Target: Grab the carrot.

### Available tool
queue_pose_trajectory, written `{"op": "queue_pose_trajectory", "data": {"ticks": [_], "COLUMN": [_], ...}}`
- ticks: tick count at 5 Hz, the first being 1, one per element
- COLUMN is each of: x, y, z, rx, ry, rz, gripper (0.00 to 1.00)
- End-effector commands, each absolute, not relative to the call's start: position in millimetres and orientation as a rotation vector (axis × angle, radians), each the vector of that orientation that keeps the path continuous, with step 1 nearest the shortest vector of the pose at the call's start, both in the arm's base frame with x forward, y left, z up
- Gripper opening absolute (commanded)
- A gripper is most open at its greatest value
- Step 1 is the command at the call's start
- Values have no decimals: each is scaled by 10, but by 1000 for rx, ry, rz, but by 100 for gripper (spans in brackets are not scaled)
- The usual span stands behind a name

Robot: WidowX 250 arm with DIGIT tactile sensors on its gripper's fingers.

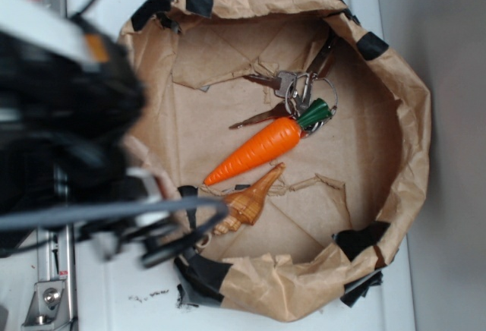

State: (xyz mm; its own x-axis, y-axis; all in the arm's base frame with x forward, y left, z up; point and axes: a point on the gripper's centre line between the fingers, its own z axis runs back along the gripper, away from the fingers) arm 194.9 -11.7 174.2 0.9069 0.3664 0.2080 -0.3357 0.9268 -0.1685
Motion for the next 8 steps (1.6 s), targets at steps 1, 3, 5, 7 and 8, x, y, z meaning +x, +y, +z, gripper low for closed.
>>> {"op": "queue_pose_trajectory", "data": {"ticks": [1, 3, 5, 7, 8], "x": [2566, 2672, 2885, 2824, 2760], "y": [-91, -18, -13, 36, 9], "z": [1139, 444, 337, 808, 1200], "rx": [-9, 81, 26, -56, -59], "ry": [-216, -71, 2, -42, -71], "rz": [518, 530, 454, 333, 258], "gripper": [100, 100, 0, 0, 0]}}
